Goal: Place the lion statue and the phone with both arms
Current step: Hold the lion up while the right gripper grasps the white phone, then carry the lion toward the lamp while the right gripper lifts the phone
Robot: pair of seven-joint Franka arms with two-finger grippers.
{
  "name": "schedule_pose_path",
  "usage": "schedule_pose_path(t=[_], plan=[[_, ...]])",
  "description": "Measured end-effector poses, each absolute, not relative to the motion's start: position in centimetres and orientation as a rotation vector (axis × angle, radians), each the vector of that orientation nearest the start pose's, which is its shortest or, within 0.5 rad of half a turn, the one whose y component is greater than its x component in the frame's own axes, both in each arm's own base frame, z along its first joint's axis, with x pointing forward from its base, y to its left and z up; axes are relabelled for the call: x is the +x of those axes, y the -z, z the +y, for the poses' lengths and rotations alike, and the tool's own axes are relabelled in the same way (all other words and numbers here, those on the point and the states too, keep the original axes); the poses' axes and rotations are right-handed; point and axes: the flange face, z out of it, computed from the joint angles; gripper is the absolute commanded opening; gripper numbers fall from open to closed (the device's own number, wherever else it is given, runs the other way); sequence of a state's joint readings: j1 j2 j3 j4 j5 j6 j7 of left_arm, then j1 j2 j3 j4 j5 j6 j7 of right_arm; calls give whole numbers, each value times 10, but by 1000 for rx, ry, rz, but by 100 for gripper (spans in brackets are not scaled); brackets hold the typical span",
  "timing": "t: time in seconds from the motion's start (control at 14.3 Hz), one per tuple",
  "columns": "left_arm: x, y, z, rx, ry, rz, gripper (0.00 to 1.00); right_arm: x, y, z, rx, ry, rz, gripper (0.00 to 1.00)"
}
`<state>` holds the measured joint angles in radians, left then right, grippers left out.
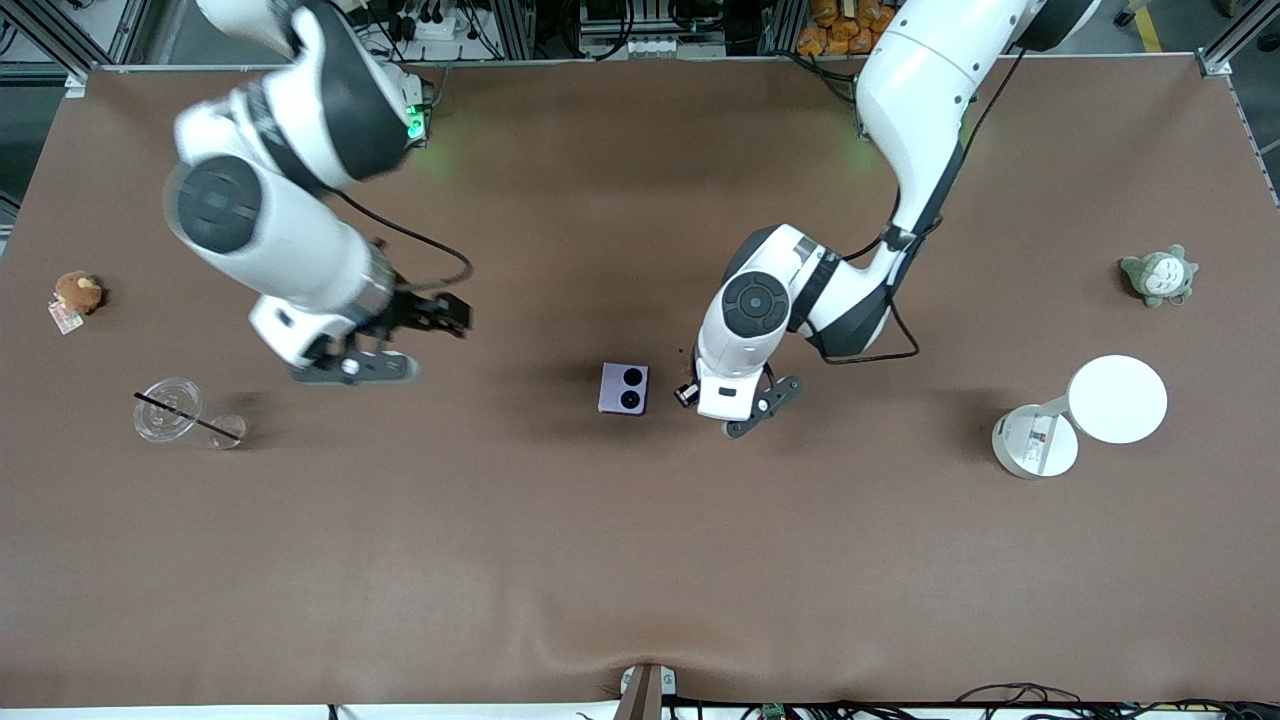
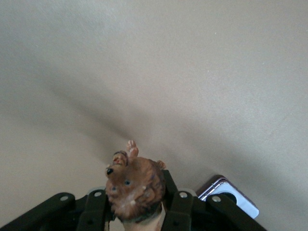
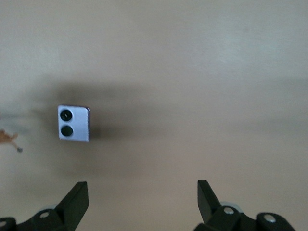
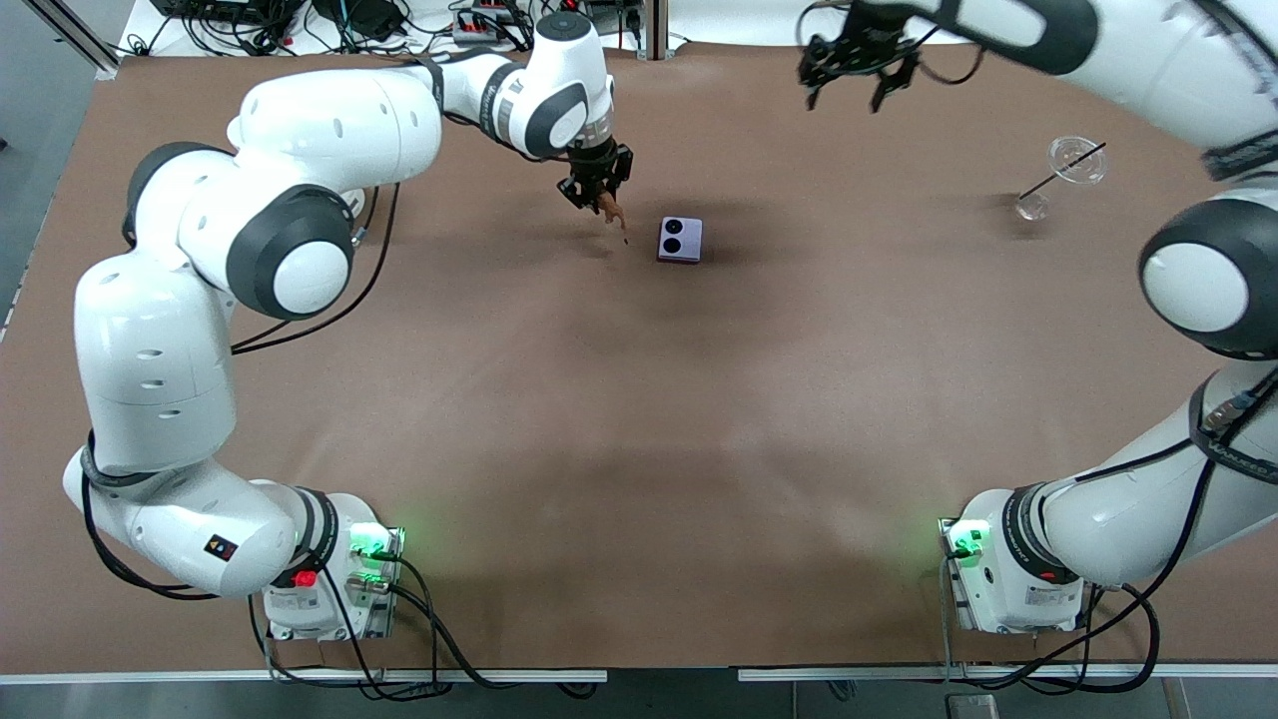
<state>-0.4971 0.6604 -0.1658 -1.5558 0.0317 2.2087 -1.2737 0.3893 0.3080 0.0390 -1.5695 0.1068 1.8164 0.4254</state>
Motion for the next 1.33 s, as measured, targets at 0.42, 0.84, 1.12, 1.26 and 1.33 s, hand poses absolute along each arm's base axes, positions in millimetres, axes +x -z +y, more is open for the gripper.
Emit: schedule_pose_path(t=[0.42, 0.84, 1.12, 1.26, 1.33], plan=[[581, -300, -386, -3026, -103, -929, 0, 597, -353, 341, -3071, -192, 93, 100], [606, -358, -327, -3070, -74, -787, 0, 605, -265, 410, -3048, -131, 229, 100], [613, -366, -301, -3075, -100, -694, 0, 597, -229, 449, -3055, -122, 155, 100], [619, -368, -284, -3083, -112, -633, 0, 584, -215, 468, -3081, -121, 116, 100], [623, -371, -275, -3090, -110, -603, 0, 579, -210, 474, -3090, -124, 126, 100]])
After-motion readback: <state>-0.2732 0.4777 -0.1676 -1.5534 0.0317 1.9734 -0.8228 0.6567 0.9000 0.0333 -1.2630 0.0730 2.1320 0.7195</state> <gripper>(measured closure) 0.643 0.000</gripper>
